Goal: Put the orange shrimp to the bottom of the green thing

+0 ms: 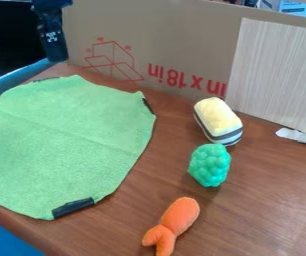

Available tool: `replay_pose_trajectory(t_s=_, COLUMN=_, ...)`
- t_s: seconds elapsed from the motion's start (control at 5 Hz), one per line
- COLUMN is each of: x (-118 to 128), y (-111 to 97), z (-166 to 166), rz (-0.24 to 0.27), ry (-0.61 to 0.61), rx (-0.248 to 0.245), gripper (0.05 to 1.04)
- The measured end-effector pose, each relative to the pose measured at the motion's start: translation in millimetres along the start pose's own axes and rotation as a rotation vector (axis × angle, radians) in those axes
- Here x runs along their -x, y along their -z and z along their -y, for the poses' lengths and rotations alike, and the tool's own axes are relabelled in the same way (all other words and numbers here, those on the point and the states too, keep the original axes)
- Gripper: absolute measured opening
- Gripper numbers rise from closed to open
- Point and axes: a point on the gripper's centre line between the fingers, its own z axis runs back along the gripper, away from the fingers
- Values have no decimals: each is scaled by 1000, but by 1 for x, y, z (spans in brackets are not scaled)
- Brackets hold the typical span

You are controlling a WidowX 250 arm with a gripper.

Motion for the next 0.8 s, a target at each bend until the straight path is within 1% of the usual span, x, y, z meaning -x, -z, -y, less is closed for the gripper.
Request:
replay_pose_trajectory(t_s=0.2, x=2, y=12, z=1, rz=-14, ry=-4, rx=34, gripper=1001)
replay_pose_trajectory(t_s=0.4, x=2, y=13, z=1, rz=-16, ry=-4, rx=36, gripper=1001)
replay_pose_trajectory(t_s=0.6, x=3, y=15, z=0, rz=-22, ry=-24, rx=24, gripper=1001)
replay_pose_trajectory(t_s=0.8, x=12, y=68, z=6, rz=-144, ry=-191, rx=-52, gripper=1001)
